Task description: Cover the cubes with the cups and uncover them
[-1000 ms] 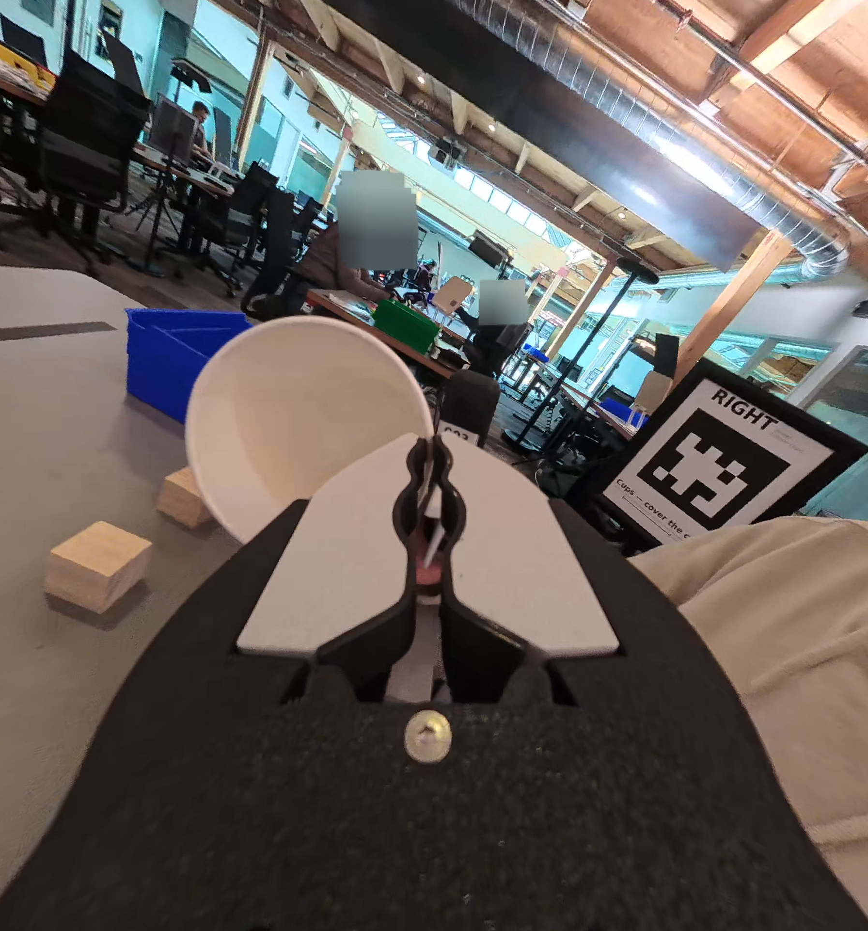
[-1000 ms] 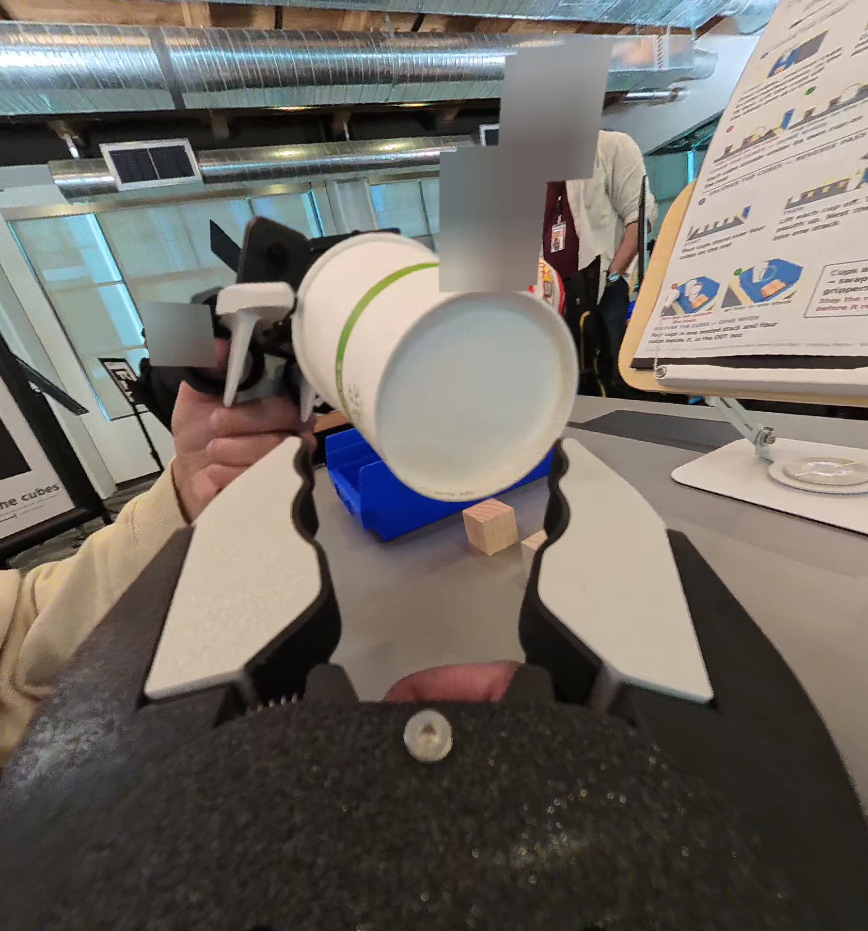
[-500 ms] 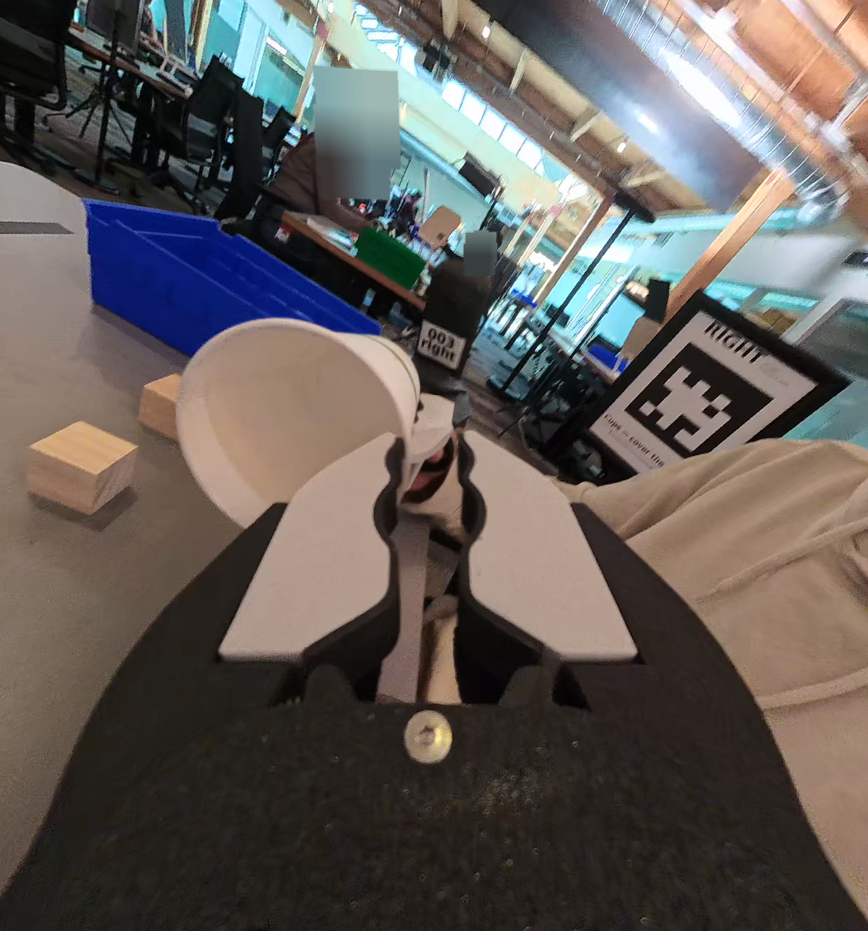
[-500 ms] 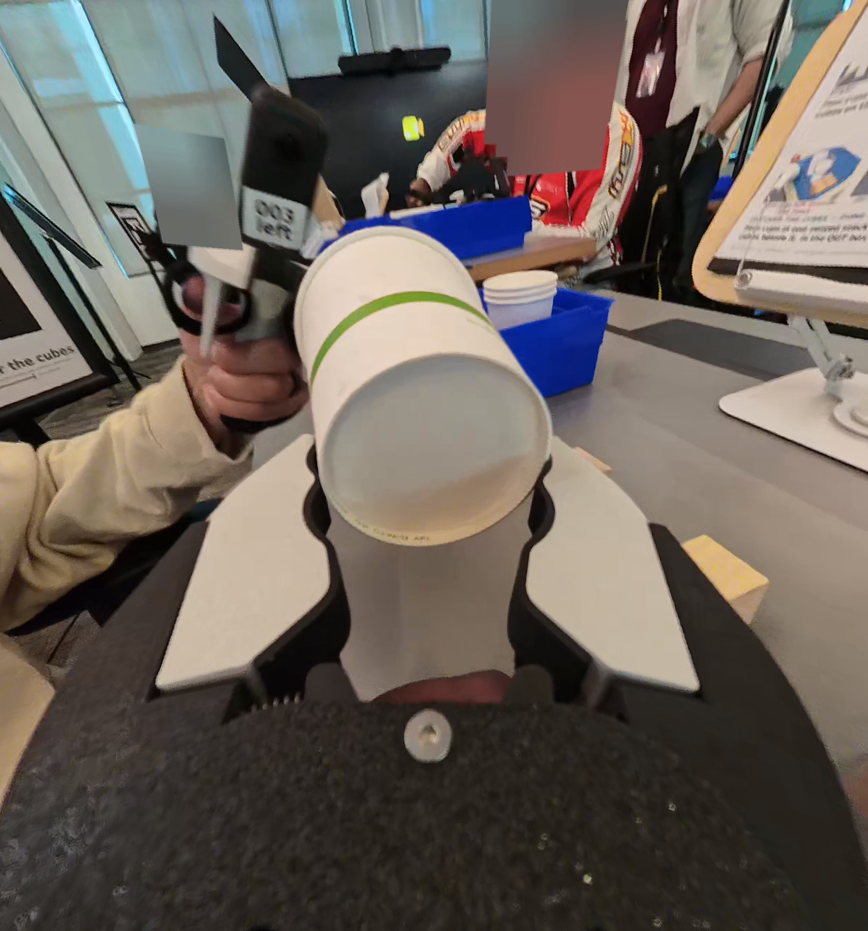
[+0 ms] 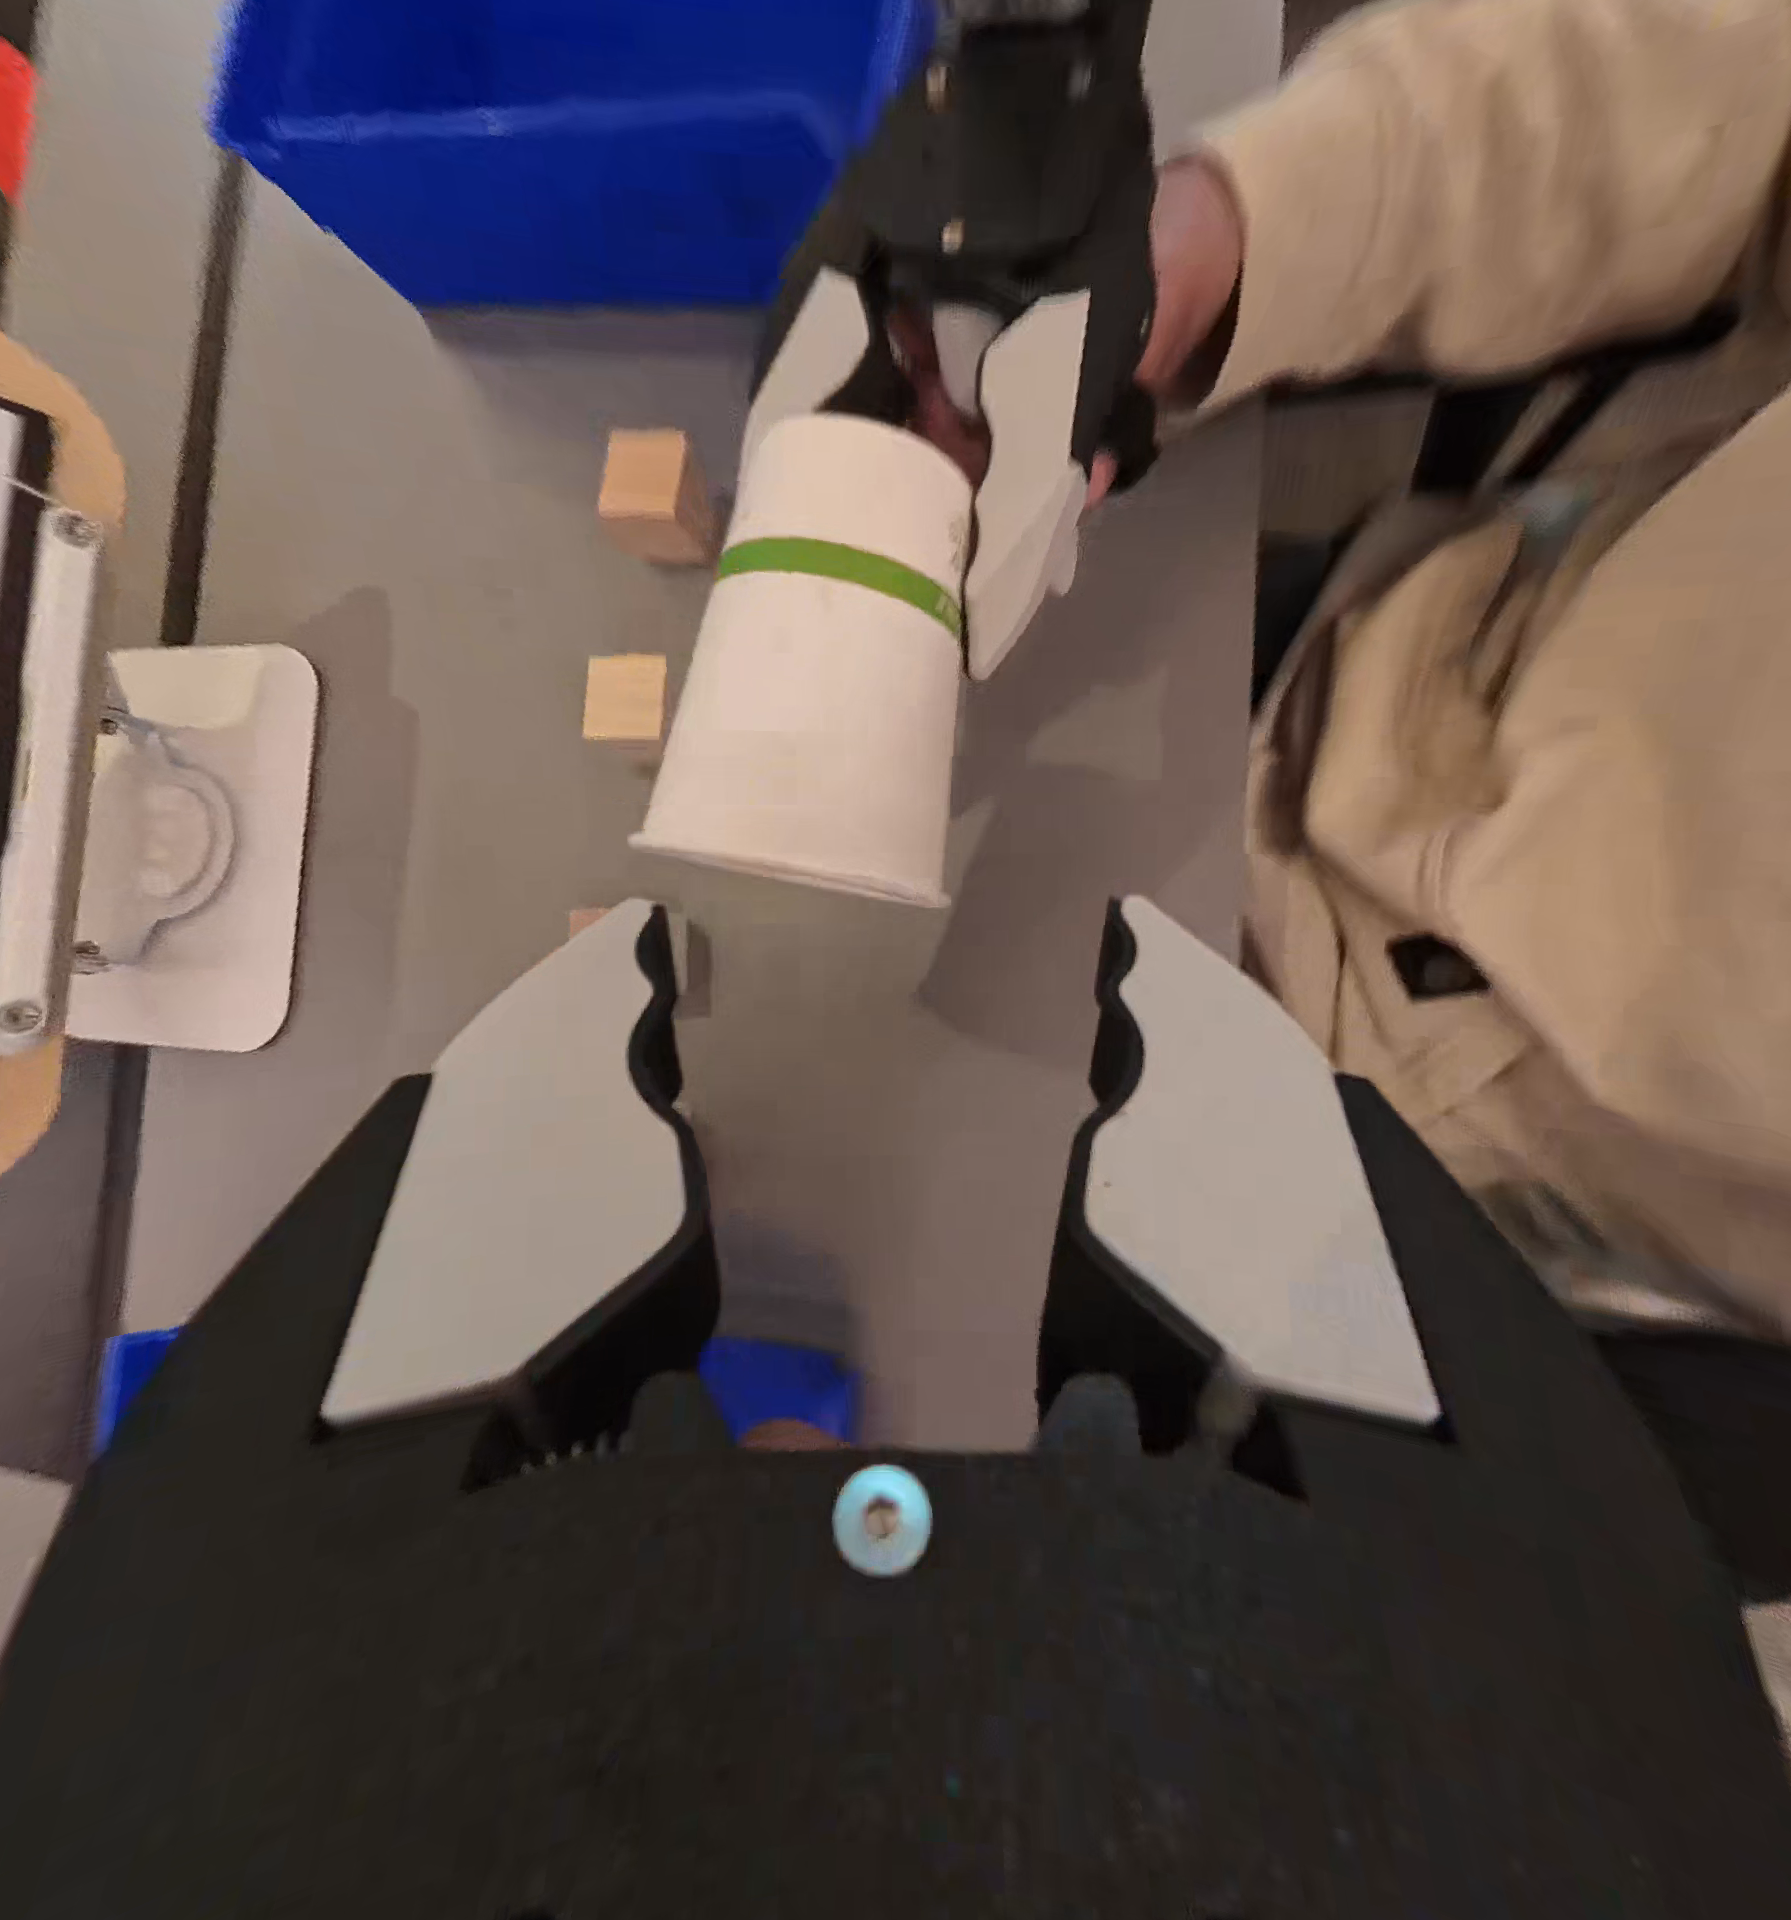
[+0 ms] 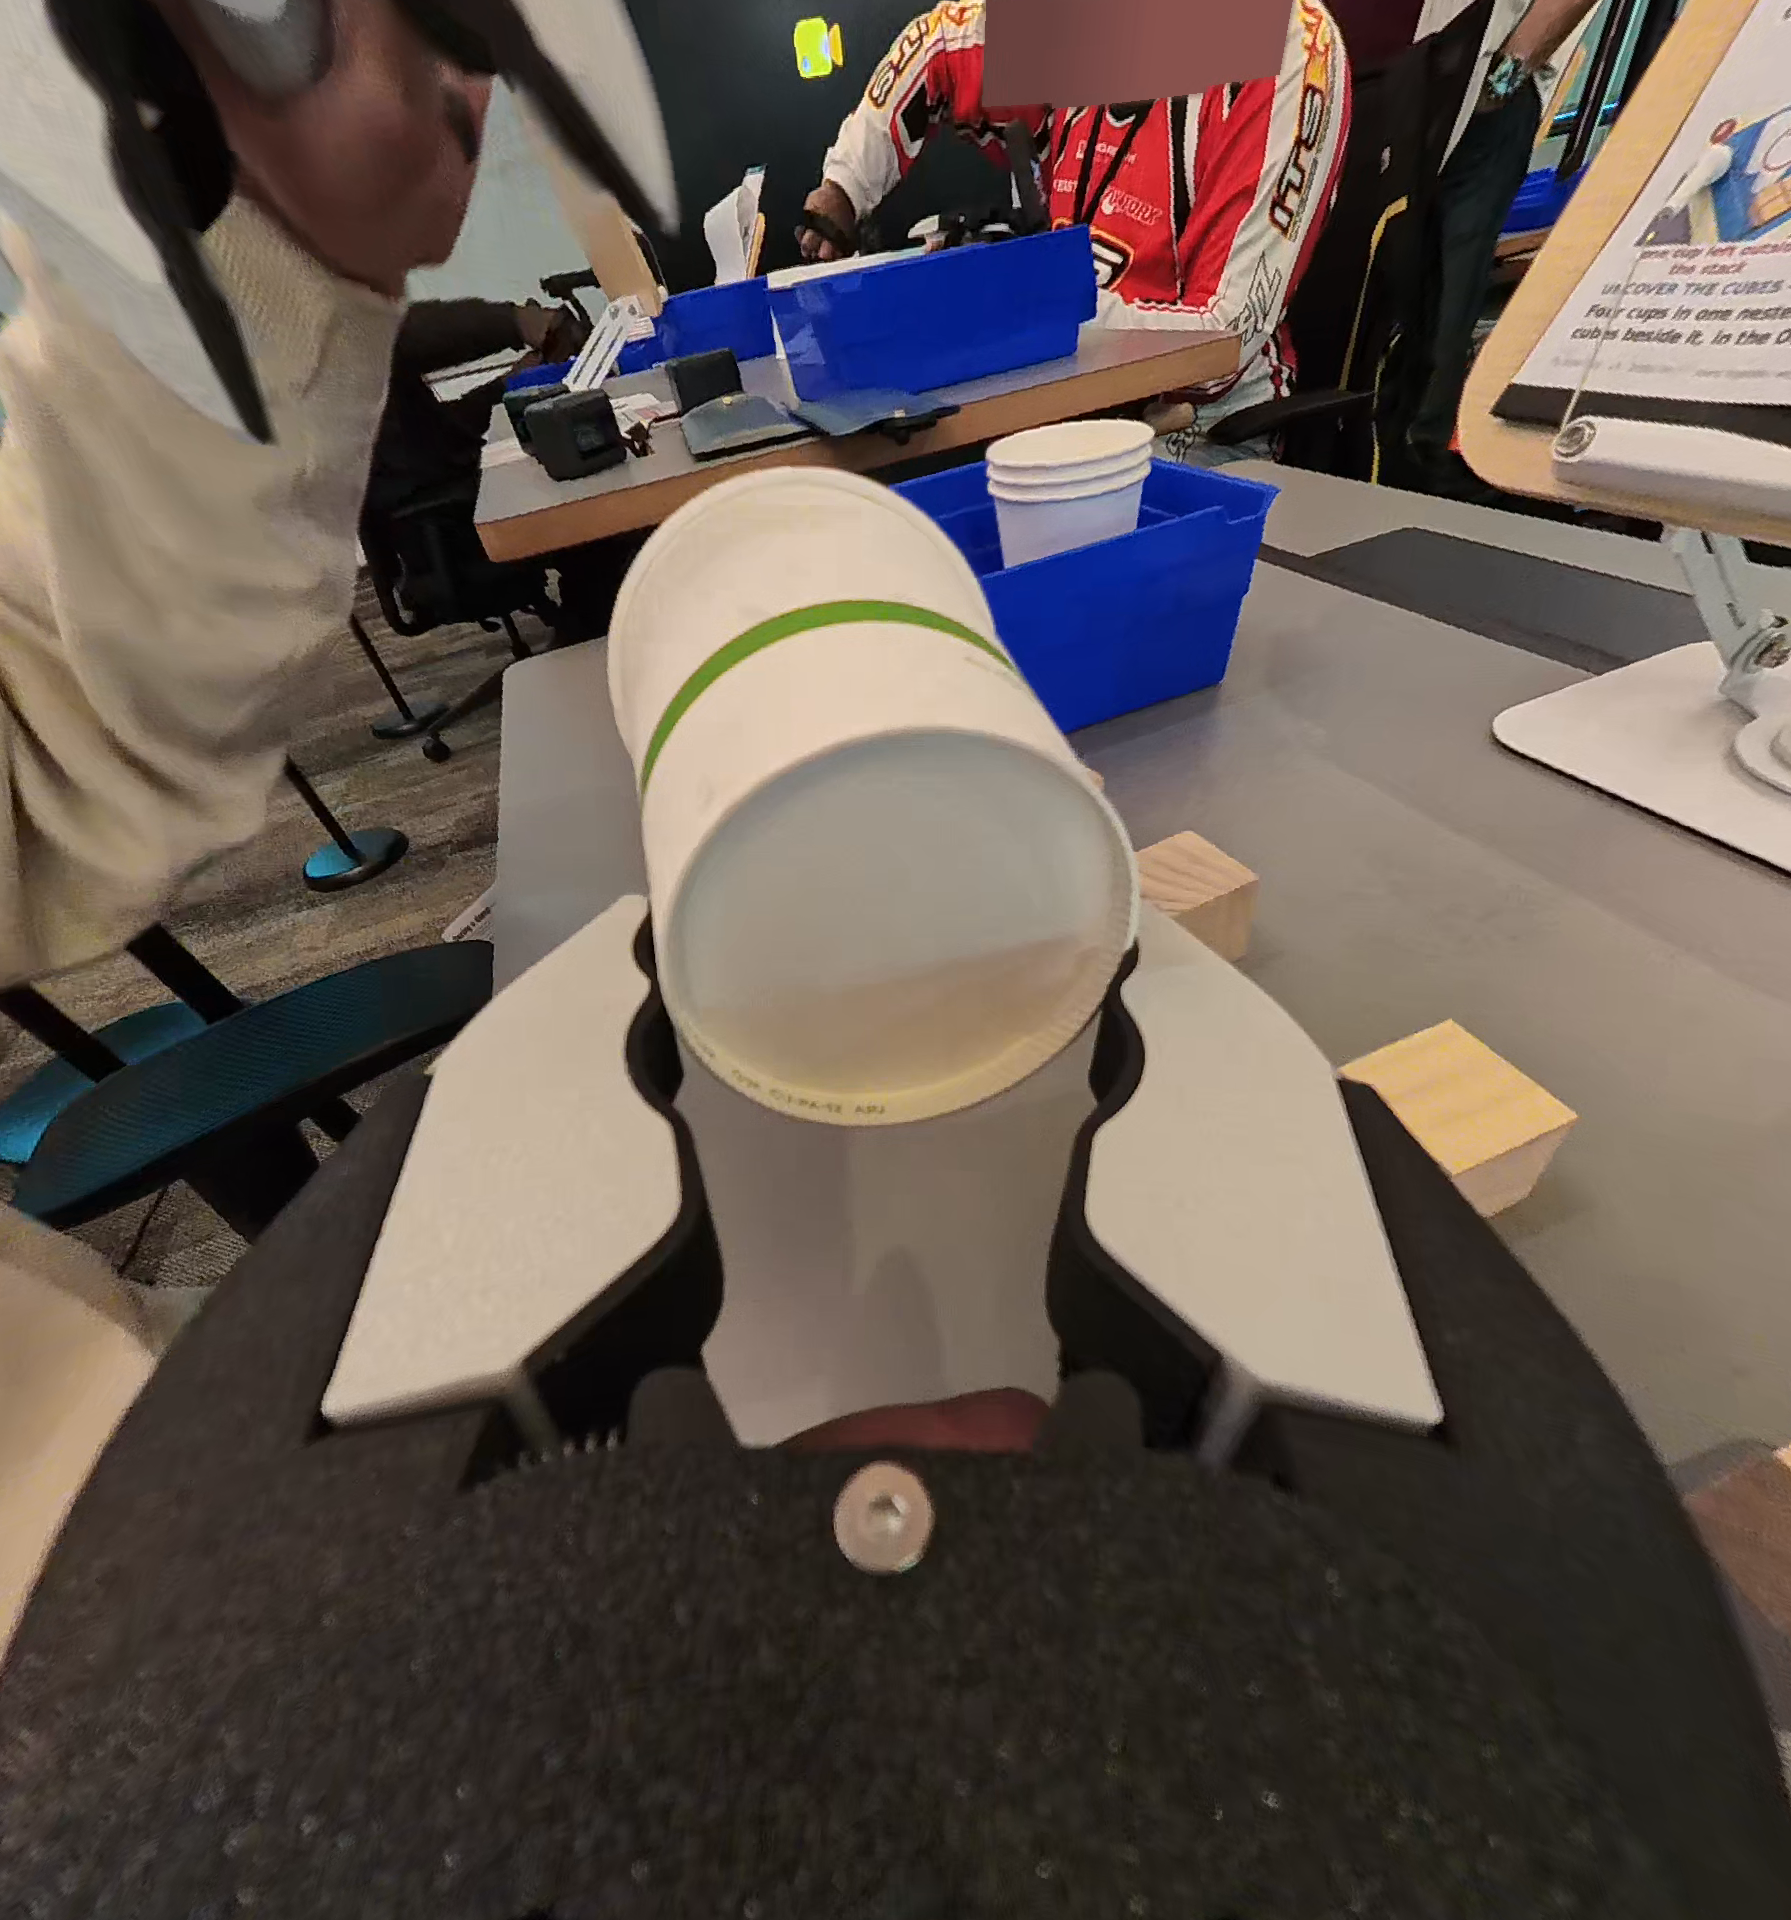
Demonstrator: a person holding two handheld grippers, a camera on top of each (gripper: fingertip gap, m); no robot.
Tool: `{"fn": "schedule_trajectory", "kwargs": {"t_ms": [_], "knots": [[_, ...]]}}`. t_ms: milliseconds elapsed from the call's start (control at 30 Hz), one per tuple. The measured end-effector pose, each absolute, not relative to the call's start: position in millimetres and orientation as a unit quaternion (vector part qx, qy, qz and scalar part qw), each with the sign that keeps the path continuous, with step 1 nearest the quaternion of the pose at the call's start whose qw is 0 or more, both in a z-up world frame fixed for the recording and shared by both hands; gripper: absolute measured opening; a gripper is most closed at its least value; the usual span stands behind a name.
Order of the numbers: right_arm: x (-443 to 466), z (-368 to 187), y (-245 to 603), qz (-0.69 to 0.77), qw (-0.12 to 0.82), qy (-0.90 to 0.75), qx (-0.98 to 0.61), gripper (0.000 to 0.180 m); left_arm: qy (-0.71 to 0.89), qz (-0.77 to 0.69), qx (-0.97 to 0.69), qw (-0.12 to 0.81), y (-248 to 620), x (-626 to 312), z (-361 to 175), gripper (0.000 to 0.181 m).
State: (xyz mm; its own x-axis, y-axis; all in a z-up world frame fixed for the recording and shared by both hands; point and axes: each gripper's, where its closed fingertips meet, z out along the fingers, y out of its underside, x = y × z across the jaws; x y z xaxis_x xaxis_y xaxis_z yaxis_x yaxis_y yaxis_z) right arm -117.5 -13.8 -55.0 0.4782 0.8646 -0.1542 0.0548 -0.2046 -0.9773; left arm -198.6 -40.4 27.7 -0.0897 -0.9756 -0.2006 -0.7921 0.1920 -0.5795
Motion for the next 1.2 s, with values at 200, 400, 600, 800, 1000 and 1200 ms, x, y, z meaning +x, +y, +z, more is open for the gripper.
{"fn": "schedule_trajectory", "kwargs": {"t_ms": [200, 400, 600, 800, 1000, 1200], "knots": [[-124, -59, -18, 0.380, 0.524, -0.351, -0.676, 0.079, 0.783, -0.049, -0.605, 0.134, -24, -169, -20, 0.082], [-129, -64, -21, 0.382, 0.519, -0.358, -0.676, 0.078, 0.787, -0.087, -0.605, 0.085, -24, -151, -43, 0.086], [-132, -69, -22, 0.380, 0.511, -0.366, -0.679, 0.078, 0.786, -0.101, -0.608, 0.036, -25, -153, -72, 0.089], [-129, -76, -17, 0.356, 0.510, -0.368, -0.691, 0.081, 0.774, -0.138, -0.616, 0.050, -22, -152, -88, 0.084], [-90, -69, -14, 0.303, 0.539, -0.340, -0.708, 0.085, 0.638, -0.182, -0.708, 0.243, 17, -153, -80, 0.084], [-73, -82, -23, 0.311, 0.538, -0.318, -0.716, 0.078, 0.312, -0.079, -0.812, 0.488, 92, -211, -75, 0.084]]}}
